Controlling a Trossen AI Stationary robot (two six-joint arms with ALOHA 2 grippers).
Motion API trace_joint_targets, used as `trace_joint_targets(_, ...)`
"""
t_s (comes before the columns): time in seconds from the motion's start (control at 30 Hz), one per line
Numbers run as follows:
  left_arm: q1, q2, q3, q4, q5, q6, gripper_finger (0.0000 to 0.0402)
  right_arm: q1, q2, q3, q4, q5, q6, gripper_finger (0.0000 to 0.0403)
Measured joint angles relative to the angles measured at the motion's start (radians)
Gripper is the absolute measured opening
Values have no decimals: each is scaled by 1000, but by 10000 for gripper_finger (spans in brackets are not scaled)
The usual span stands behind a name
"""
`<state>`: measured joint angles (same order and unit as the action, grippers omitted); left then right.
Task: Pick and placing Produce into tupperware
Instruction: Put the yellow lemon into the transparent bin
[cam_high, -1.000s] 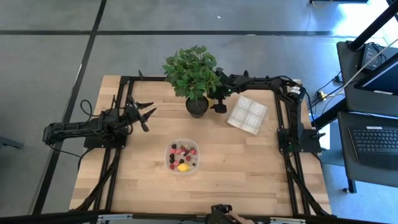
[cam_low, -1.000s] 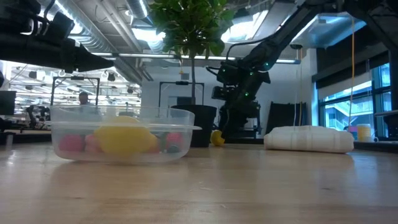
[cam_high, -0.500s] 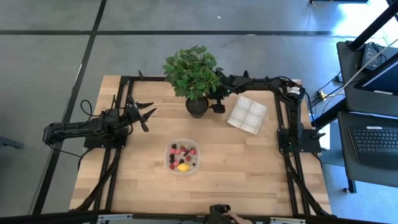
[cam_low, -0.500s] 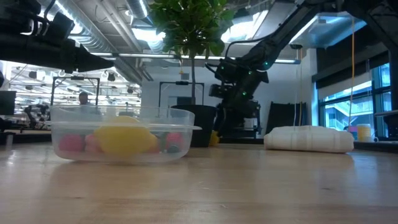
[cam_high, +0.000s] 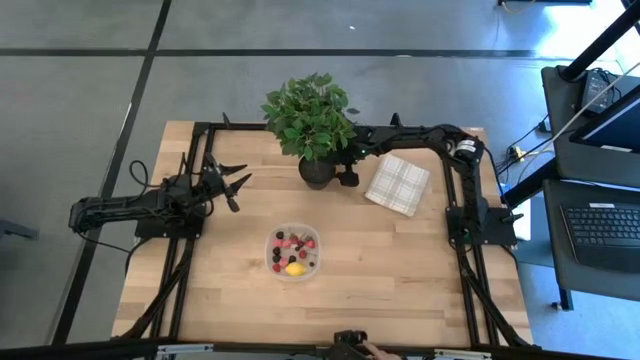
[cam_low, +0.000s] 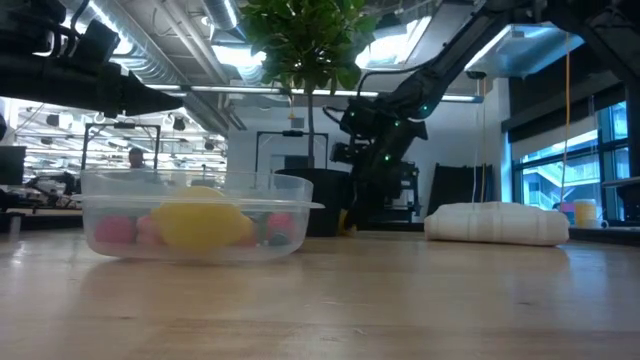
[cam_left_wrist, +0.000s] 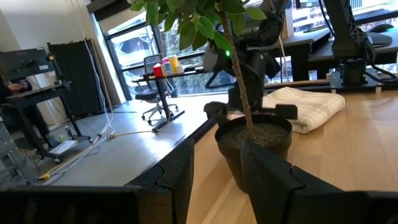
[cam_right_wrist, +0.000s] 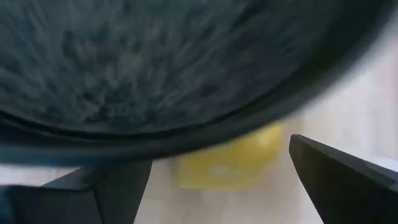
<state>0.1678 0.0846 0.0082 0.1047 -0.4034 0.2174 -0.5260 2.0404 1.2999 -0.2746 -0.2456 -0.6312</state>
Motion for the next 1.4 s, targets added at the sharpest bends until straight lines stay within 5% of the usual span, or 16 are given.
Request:
trace_joint_targets(1.13,0,0,0,0,0,-4,126,0,53,1,55,-1,8,365)
trace_joint_targets(1.4,0,0,0,0,0,-4,126,1,53,0,51,-5,13,301)
